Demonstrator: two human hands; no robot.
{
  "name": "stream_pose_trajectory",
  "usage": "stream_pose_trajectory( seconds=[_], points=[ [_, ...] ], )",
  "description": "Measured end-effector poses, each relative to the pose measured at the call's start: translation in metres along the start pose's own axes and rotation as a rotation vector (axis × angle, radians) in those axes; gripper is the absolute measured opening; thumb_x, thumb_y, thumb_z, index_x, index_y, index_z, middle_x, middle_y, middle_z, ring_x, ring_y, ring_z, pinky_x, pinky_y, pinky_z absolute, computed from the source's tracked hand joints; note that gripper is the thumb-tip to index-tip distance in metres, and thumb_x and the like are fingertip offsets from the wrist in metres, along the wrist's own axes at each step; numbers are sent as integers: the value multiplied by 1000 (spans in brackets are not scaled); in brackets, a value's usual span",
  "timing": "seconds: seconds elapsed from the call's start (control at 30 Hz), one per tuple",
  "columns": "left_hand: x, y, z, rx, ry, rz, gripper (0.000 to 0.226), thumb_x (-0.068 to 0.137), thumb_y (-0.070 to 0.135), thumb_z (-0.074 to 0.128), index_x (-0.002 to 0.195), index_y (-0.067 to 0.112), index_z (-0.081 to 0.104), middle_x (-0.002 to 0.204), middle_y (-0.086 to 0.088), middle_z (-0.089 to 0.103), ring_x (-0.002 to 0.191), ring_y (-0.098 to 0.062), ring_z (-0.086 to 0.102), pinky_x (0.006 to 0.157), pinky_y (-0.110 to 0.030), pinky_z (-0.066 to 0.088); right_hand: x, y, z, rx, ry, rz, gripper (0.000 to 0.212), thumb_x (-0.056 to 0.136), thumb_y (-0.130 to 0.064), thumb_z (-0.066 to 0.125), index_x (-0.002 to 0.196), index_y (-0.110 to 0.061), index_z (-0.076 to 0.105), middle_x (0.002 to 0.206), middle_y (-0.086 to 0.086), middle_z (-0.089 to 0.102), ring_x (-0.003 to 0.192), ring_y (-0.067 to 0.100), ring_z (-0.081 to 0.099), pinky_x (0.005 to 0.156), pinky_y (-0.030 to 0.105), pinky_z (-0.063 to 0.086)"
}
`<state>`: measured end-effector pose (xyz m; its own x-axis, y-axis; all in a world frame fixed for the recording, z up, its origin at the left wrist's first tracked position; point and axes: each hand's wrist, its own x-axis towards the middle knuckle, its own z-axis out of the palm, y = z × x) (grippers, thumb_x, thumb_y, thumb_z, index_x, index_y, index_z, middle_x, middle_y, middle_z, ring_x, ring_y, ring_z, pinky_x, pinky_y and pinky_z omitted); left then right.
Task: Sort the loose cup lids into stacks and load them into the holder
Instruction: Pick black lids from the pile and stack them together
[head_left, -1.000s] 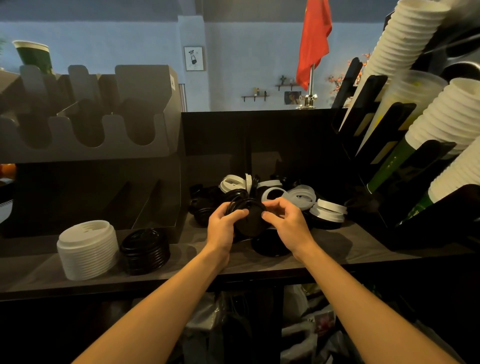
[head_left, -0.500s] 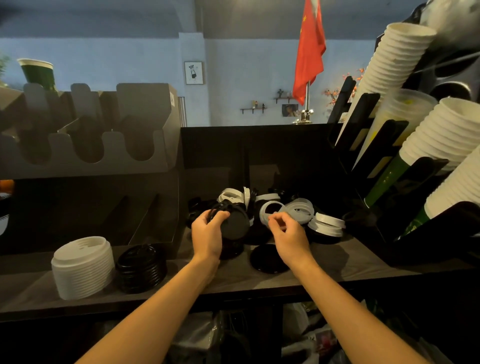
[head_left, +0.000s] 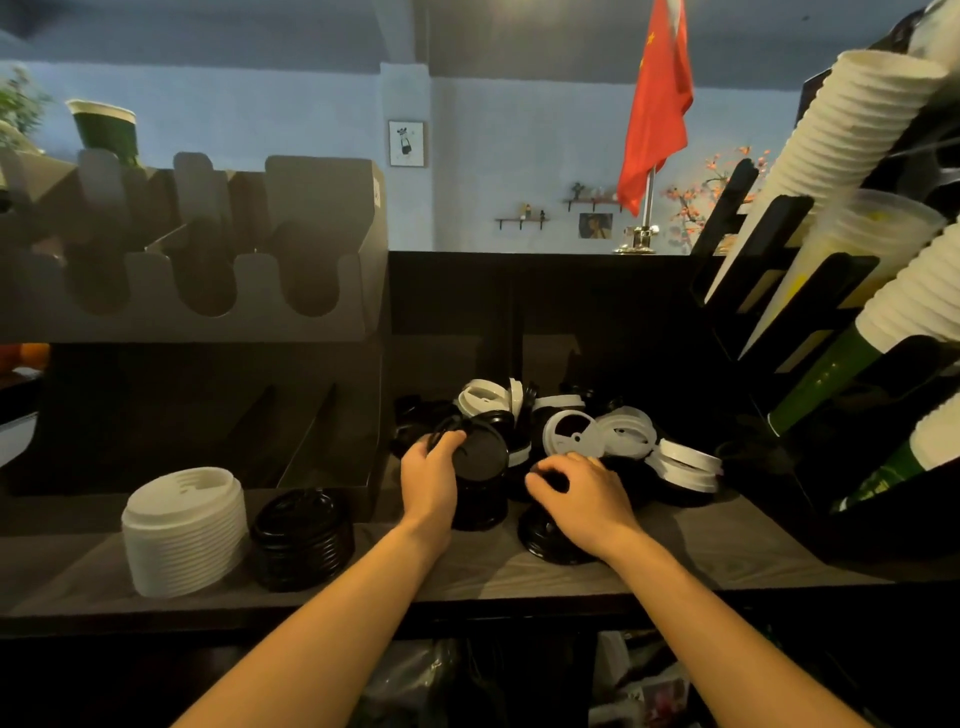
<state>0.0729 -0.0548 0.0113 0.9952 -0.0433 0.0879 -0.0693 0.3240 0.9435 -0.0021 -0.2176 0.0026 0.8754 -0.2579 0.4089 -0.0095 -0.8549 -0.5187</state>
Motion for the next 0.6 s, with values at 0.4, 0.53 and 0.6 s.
stream_pose_trajectory(
  seconds=[0.4, 0.53, 0.6],
  points=[
    [9, 4, -5, -271, 117, -179, 66, 79, 37, 73, 139, 15, 57, 124, -10, 67, 116, -30, 63, 104, -50, 50, -2, -50, 13, -441, -262, -184, 77, 79, -83, 46, 136, -32, 49, 138, -1, 48, 129, 21, 39, 106, 36, 31],
    [10, 2, -5, -267, 118, -198, 59, 88, 31, 70, 142, 14, 54, 126, -12, 66, 116, -31, 63, 104, -49, 51, -6, -48, 15, -448, -182, -271, 60, 82, -79, 47, 120, -33, 55, 121, -9, 55, 117, 14, 44, 99, 31, 32],
    [10, 1, -5, -258, 110, -201, 62, 87, 32, 71, 144, 14, 53, 128, -12, 65, 118, -31, 62, 105, -48, 50, -7, -47, 16, -460, -182, -280, 60, 84, -77, 46, 122, -32, 52, 121, -9, 57, 116, 15, 45, 99, 31, 31]
  ],
)
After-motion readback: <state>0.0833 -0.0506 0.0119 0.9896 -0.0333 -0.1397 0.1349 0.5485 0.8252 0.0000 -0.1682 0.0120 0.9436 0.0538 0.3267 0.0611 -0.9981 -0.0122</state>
